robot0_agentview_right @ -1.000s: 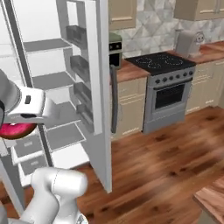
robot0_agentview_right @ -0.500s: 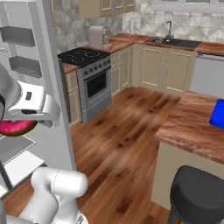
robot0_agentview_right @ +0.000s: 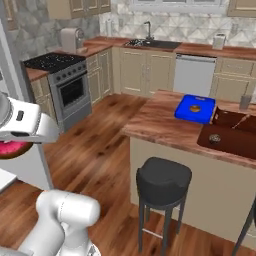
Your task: Take the cupcake and donut from the fridge and place them on the empty tray on the dining counter.
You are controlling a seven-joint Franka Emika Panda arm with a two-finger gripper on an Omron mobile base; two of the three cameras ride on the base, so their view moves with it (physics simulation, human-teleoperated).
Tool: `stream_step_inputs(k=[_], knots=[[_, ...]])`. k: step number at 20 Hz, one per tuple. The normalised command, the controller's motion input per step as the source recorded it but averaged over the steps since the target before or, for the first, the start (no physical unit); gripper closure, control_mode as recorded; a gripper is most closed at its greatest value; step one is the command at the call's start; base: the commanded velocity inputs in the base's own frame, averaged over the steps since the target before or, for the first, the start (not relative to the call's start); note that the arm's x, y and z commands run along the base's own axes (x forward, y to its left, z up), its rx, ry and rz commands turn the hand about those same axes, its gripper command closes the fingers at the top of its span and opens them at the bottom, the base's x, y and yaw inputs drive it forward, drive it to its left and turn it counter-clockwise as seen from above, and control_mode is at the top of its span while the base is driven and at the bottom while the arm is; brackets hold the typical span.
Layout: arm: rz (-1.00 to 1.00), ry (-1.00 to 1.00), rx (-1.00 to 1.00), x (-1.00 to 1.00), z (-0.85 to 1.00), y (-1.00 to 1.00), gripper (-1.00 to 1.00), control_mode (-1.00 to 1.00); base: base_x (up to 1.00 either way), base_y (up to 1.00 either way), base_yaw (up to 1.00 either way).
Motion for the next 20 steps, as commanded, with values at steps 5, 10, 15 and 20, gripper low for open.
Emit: stream_step_inputs(k=[5,10,15,20], knots=[[0.0,0.0,0.0,0.0,0.0,0.0,1.0,1.0,0.74,-1.0,0.0],[0.0,0.0,0.0,0.0,0.0,0.0,1.0,1.0,0.22,-1.0,-0.24],[0.0,0.0,0.0,0.0,0.0,0.0,1.0,1.0,0.02,-0.96,-0.64],[0.0,0.0,0.0,0.0,0.0,0.0,1.0,1.0,0.79,-0.16,-0.4]])
